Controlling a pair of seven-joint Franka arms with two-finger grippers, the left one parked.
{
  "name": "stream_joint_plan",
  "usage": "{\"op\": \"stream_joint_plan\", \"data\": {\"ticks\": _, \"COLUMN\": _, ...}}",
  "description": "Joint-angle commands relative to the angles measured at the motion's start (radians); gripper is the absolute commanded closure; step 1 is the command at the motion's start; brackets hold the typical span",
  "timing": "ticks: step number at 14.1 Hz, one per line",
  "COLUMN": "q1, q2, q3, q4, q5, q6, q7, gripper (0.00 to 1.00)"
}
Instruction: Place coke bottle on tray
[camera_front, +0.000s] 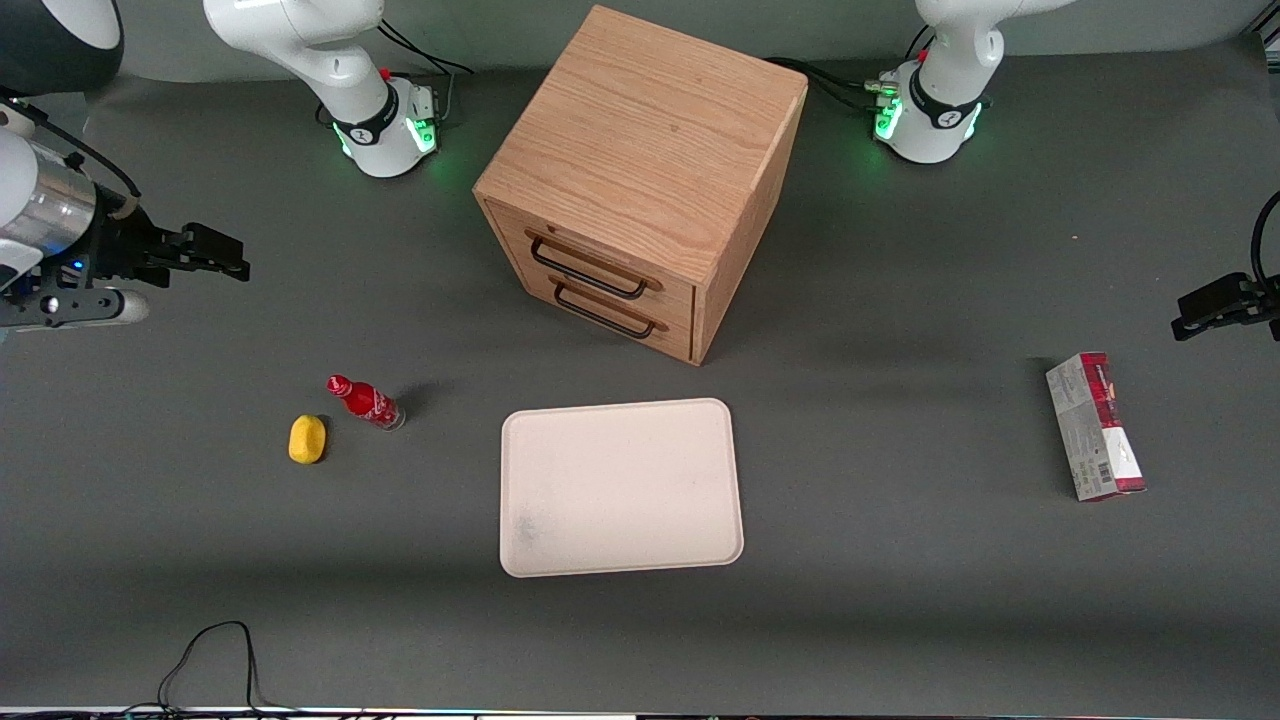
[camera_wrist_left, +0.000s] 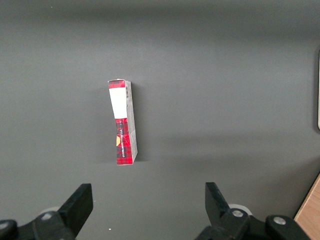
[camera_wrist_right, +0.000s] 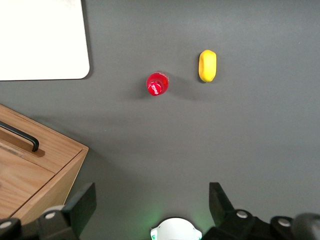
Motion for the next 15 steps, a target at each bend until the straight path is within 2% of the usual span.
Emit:
{"op": "stream_joint_plan", "data": {"ticks": 1, "q1": -0.011, "q2": 0.022, "q3": 0.004, "q4": 0.044, "q5": 0.017, "q6": -0.033, "q7": -0.015, "gripper": 0.0}}
{"op": "stream_joint_plan", "data": {"ticks": 15, "q1": -0.01, "q2": 0.037, "q3": 0.005, "q4": 0.048, "q5": 0.019, "q6": -0.041, "q7": -0.013, "gripper": 0.0}}
